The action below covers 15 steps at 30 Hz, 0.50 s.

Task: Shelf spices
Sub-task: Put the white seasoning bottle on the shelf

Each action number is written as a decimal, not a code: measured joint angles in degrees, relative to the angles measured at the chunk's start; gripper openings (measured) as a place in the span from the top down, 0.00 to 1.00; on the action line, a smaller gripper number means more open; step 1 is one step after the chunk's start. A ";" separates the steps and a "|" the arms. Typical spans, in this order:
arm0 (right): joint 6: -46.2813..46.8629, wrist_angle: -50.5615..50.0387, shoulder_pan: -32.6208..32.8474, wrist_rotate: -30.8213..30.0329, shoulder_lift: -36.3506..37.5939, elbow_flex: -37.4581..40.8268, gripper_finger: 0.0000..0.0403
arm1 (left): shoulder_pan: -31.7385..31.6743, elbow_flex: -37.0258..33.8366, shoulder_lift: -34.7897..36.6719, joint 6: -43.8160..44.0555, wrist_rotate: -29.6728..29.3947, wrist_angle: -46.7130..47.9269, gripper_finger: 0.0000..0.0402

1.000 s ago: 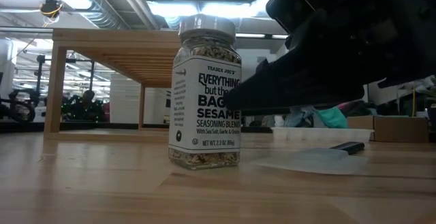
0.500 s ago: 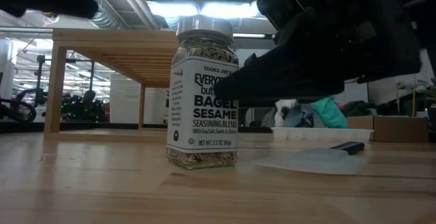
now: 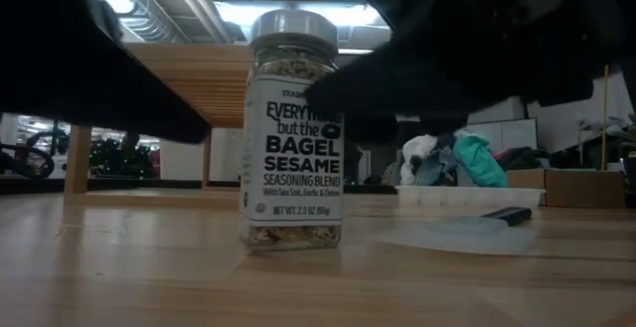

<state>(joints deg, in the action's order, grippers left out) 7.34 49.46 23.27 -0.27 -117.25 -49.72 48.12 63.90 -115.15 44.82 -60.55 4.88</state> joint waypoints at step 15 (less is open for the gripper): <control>1.86 -1.91 0.00 0.82 -3.09 -1.79 0.34 | -2.37 0.00 -0.87 -1.75 0.19 -1.91 1.00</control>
<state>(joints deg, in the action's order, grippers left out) 9.20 47.55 23.27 0.55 -120.34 -51.51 45.75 63.90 -116.03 43.07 -60.36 2.97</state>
